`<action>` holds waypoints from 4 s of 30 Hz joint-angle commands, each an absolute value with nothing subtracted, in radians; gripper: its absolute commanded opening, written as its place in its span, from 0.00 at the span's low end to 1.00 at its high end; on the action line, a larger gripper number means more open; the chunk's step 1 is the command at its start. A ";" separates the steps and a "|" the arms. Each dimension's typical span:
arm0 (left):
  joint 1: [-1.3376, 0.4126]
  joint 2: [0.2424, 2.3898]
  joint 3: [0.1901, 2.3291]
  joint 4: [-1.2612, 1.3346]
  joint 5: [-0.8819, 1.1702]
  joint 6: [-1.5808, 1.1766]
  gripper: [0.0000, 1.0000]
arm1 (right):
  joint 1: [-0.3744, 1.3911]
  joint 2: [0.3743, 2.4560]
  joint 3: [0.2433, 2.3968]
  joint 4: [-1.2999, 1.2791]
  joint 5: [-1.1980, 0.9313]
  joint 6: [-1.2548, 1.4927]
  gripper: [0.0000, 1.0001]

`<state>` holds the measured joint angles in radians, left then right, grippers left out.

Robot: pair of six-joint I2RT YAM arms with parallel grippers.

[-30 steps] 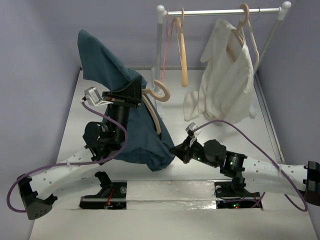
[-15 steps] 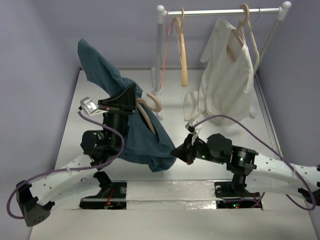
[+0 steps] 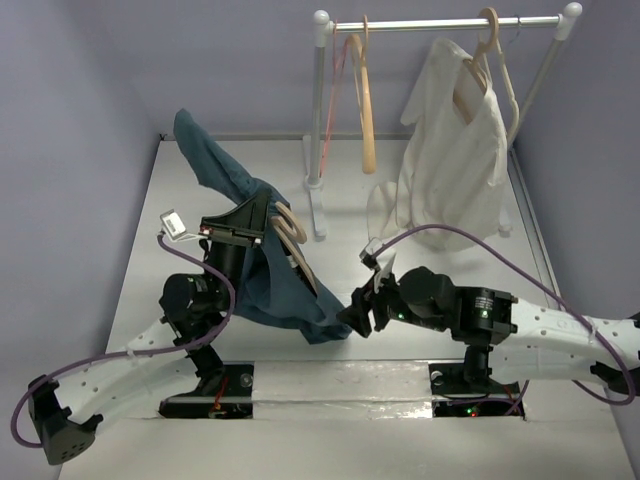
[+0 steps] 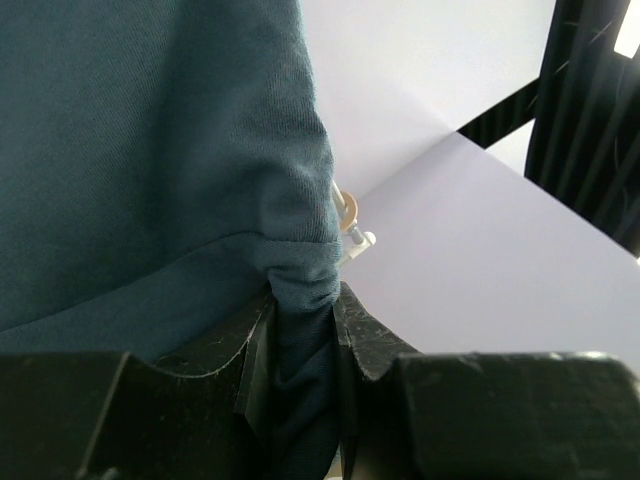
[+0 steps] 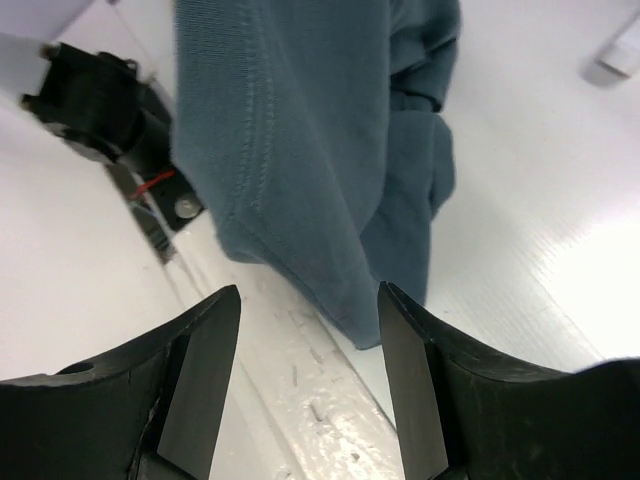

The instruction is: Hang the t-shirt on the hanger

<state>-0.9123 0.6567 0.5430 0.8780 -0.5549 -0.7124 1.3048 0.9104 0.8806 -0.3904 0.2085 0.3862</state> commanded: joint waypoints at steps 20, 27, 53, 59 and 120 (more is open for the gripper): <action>-0.908 0.676 0.525 0.845 -0.516 -0.893 0.00 | 1.414 1.060 0.979 -0.150 0.520 0.223 0.44; -0.908 0.683 0.505 0.862 -0.468 -0.960 0.00 | 1.414 1.104 1.000 -0.080 0.543 0.181 0.36; -0.908 0.684 0.607 0.798 -0.537 -0.841 0.00 | 1.424 1.104 0.874 -0.235 0.455 0.333 0.39; -0.908 0.683 0.581 0.793 -0.523 -0.873 0.00 | 1.424 1.114 0.884 -0.150 0.483 0.304 0.31; -0.908 0.726 0.591 0.798 -0.569 -0.854 0.00 | 1.356 0.953 0.811 -0.262 0.307 0.428 0.56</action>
